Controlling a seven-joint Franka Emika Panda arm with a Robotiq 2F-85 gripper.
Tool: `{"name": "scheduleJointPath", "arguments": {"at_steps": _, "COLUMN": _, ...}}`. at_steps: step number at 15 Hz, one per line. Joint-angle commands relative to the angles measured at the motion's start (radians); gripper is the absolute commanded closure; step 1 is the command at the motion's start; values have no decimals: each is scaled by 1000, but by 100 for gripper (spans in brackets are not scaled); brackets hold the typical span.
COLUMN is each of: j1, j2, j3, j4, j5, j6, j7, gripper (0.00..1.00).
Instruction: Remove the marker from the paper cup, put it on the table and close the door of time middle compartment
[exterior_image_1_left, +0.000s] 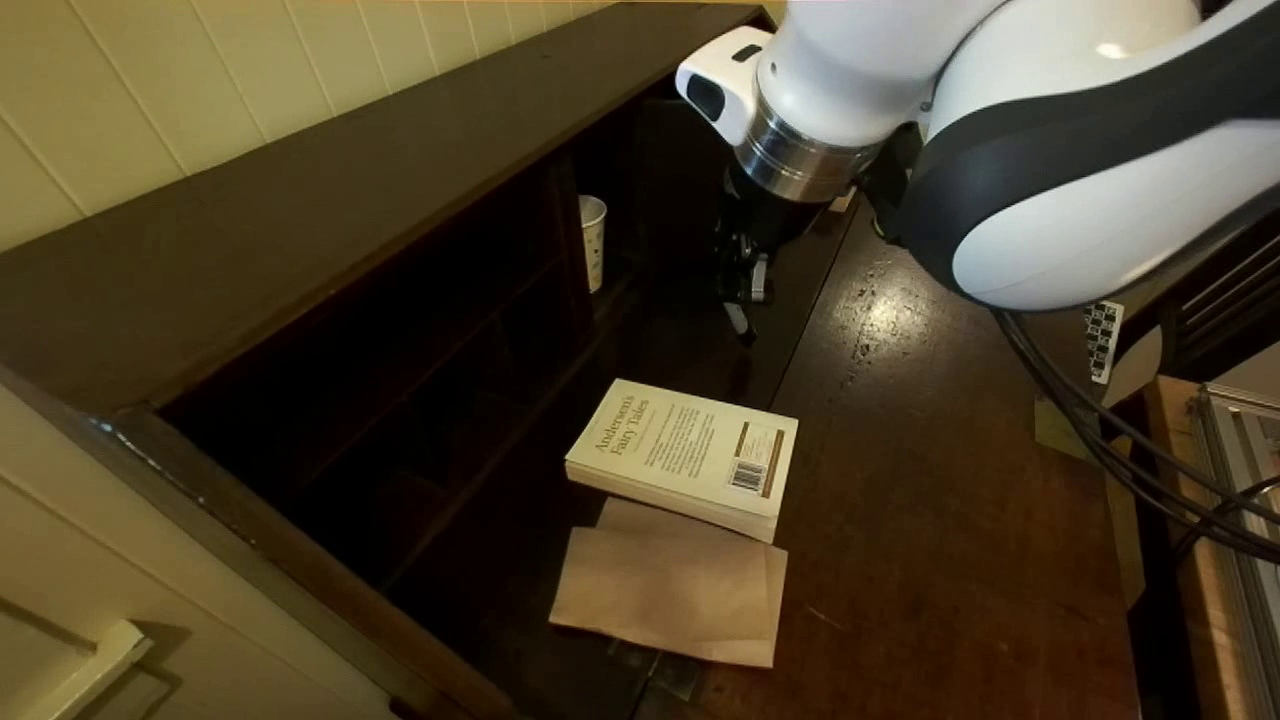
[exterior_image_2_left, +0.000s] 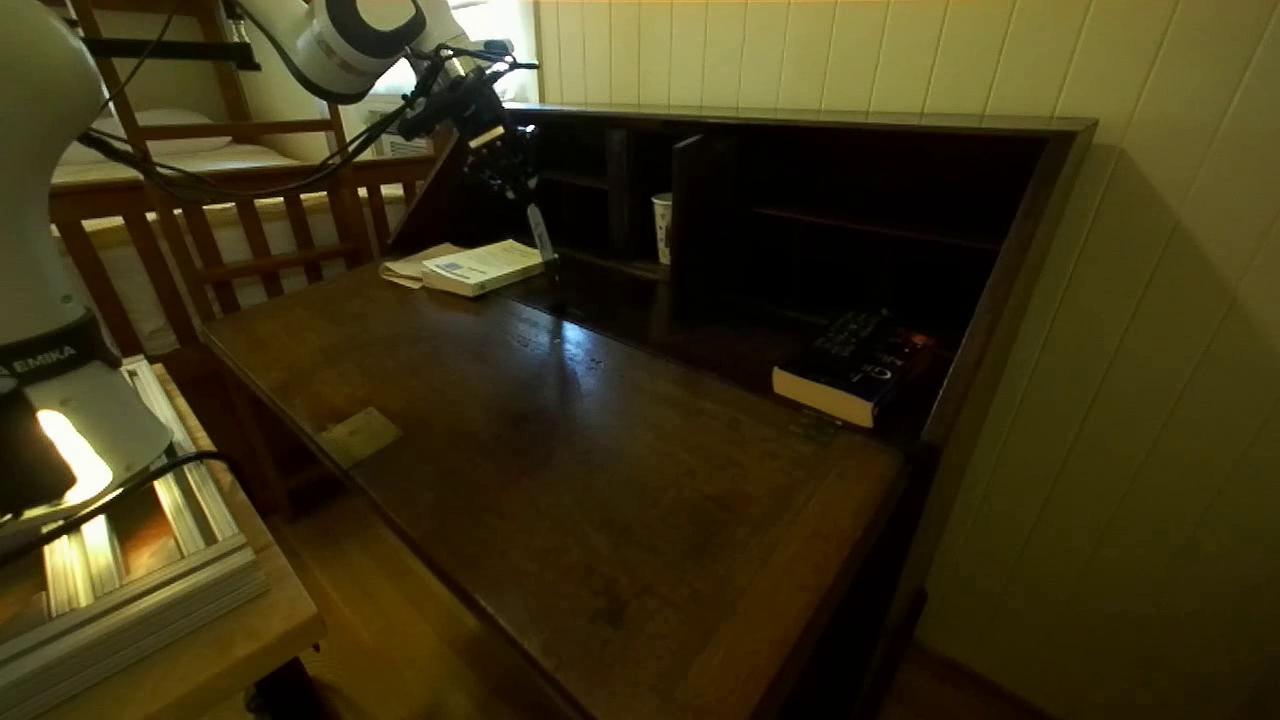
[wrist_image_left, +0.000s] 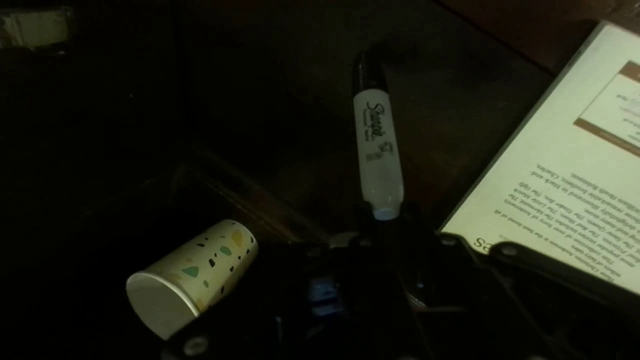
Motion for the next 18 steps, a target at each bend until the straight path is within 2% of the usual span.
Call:
{"name": "scheduleJointPath", "arguments": {"at_steps": 1, "j1": -71, "j2": -2, "j3": 63, "j4": 35, "j5": -11, "j6": -36, "j7": -22, "gripper": 95}}
{"name": "scheduleJointPath", "arguments": {"at_steps": 4, "j1": -114, "j2": 8, "j3": 105, "j4": 45, "j5": -8, "j6": -33, "j7": -20, "gripper": 95}}
{"name": "scheduleJointPath", "arguments": {"at_steps": 5, "j1": -159, "j2": -31, "j3": 135, "j4": 50, "j5": -124, "j6": -29, "j7": 65, "gripper": 95}}
{"name": "scheduleJointPath", "arguments": {"at_steps": 8, "j1": -229, "j2": -31, "j3": 194, "j4": 68, "j5": -210, "j6": -30, "j7": 118, "gripper": 95}}
{"name": "scheduleJointPath", "arguments": {"at_steps": 9, "j1": -253, "j2": -27, "j3": 213, "j4": 76, "j5": -235, "j6": -24, "j7": 141, "gripper": 57}}
{"name": "scheduleJointPath", "arguments": {"at_steps": 11, "j1": -303, "j2": -31, "j3": 257, "j4": 90, "j5": -273, "j6": -23, "j7": 178, "gripper": 49}}
{"name": "scheduleJointPath", "arguments": {"at_steps": 16, "j1": -396, "j2": -50, "j3": 344, "j4": 118, "j5": -356, "j6": -27, "j7": 248, "gripper": 13}}
{"name": "scheduleJointPath", "arguments": {"at_steps": 18, "j1": -425, "j2": -60, "j3": 372, "j4": 126, "j5": -386, "j6": -31, "j7": 277, "gripper": 2}}
